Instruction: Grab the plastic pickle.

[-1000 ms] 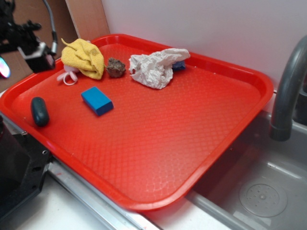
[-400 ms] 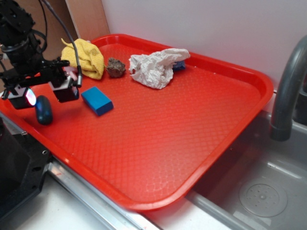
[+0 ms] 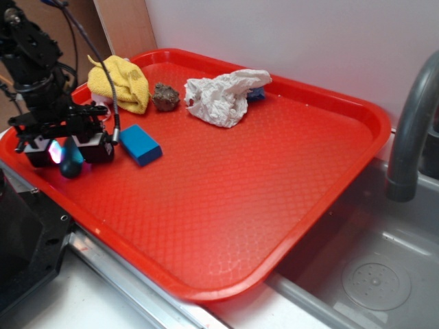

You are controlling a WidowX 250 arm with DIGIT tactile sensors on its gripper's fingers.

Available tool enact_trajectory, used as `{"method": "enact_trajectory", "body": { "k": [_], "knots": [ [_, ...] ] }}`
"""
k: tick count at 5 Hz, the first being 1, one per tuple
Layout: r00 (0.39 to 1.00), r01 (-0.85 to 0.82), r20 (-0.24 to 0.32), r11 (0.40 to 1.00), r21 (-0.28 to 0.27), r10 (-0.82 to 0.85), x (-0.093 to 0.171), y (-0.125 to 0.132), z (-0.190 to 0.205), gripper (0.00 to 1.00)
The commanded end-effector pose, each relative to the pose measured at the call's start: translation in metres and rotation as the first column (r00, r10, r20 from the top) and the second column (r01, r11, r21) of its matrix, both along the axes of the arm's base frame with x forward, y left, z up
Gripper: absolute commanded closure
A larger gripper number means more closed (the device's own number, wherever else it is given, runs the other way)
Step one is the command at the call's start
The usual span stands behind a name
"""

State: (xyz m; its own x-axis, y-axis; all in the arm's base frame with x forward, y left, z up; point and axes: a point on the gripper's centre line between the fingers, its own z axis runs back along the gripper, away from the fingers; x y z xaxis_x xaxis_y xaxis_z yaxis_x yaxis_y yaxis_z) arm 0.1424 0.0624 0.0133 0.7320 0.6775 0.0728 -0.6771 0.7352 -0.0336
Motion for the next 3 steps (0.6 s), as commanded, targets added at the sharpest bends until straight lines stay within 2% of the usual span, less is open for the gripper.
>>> {"method": "enact_trajectory", "body": {
  "k": [1,2,3],
  "knots": [
    [0.92,0.391,0.01,0.918,-0.069,-0.392,0.016,-0.017,0.052,1.0],
    [0.795,0.606,0.009,0.795,0.036,-0.606,0.029,-0.046,0.101,1.0],
    [0.621,0.782,0.003,0.619,0.079,-0.784,0.043,-0.079,0.15,1.0]
  ]
}}
